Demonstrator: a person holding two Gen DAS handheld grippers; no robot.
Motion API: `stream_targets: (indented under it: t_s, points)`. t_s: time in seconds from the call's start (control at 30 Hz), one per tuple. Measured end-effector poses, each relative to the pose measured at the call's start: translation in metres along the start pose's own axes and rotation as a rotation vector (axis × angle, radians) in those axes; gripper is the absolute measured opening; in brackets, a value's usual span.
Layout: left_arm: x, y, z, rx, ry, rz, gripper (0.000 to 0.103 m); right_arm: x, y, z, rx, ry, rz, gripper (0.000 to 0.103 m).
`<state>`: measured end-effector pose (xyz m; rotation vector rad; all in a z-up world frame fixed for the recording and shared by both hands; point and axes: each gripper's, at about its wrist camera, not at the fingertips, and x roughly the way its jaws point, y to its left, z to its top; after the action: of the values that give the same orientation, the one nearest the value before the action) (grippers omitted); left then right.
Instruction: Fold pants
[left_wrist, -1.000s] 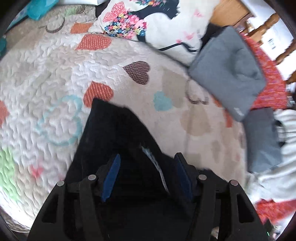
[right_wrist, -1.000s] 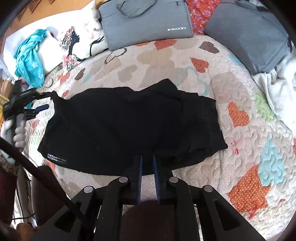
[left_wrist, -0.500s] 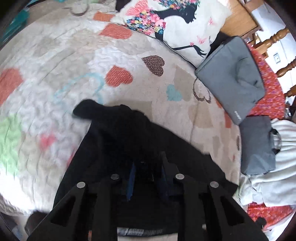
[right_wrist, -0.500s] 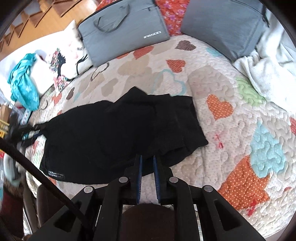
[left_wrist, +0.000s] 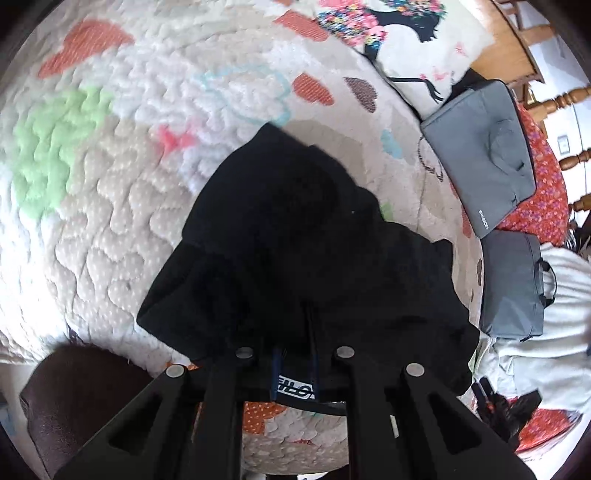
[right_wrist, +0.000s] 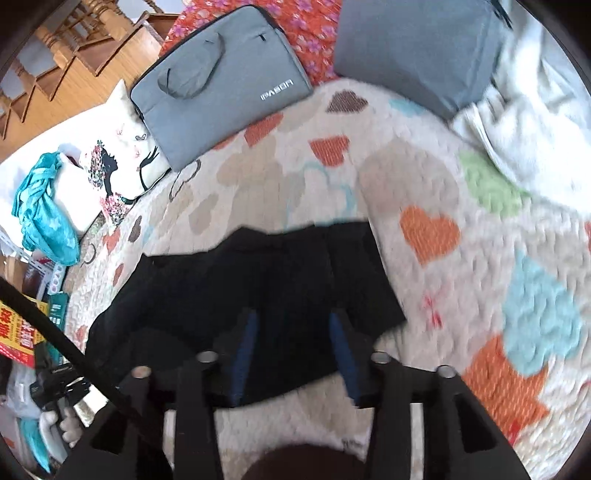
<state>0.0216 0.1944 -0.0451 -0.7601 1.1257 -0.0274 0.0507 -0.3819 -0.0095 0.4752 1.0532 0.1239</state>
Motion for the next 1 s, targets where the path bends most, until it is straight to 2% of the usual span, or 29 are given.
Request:
stream_targets:
  t_s: [0.07,0.13,0.17,0.2,0.23,0.3,0.43,0.53,0.63,0.7,0.77,0.83,0.9,0.93,1.0]
  points:
    - [-0.001,0.000,0.001,0.003,0.003,0.001,0.012,0.013,0.005,0.007,-0.037,0.000,-0.075,0.067]
    - [0.000,0.001,0.002,0.002,0.012,0.004,0.012,0.030,0.009,0.011,-0.083,0.022,-0.128,0.067]
    - [0.001,0.001,0.004,0.002,0.018,0.007,0.012,0.038,0.013,0.011,-0.113,0.042,-0.146,0.060]
    - [0.000,0.000,0.006,0.002,0.028,0.008,0.012,0.045,0.015,0.010,-0.146,0.070,-0.158,0.019]
    - [0.001,-0.005,0.010,0.000,0.033,0.004,0.011,0.049,0.020,0.011,-0.173,0.096,-0.182,0.008]
    - [-0.012,-0.012,0.017,0.007,0.024,-0.012,0.011,0.037,0.023,0.013,-0.196,0.066,-0.169,0.008]
    - [-0.044,-0.027,0.023,0.031,0.002,-0.032,0.011,-0.008,0.021,0.017,-0.163,0.001,-0.116,0.006]
    - [-0.061,-0.030,0.017,0.056,-0.001,-0.017,0.011,-0.032,0.011,0.012,-0.143,-0.023,-0.122,0.005]
    - [-0.045,-0.014,0.006,0.022,0.062,0.029,0.014,-0.023,-0.010,0.001,-0.105,0.036,-0.143,0.006]
    - [-0.020,0.002,-0.002,-0.016,0.125,0.079,0.015,0.005,-0.029,-0.011,-0.065,0.130,-0.158,0.006]
    - [-0.005,0.019,-0.012,-0.063,0.175,0.098,0.015,0.019,-0.038,-0.019,-0.045,0.166,-0.194,0.007]
    - [-0.013,0.024,-0.015,-0.076,0.162,0.055,0.017,0.017,-0.040,-0.020,-0.030,0.144,-0.190,0.011]
    - [-0.032,0.027,-0.013,-0.062,0.124,0.040,0.017,0.010,-0.039,-0.016,-0.025,0.131,-0.214,0.031]
    - [-0.040,0.029,-0.012,-0.055,0.107,0.038,0.018,0.005,-0.038,-0.013,-0.029,0.115,-0.242,0.036]
    - [-0.058,0.037,-0.009,-0.046,0.077,0.030,0.020,-0.009,-0.036,-0.004,-0.035,0.074,-0.296,0.039]
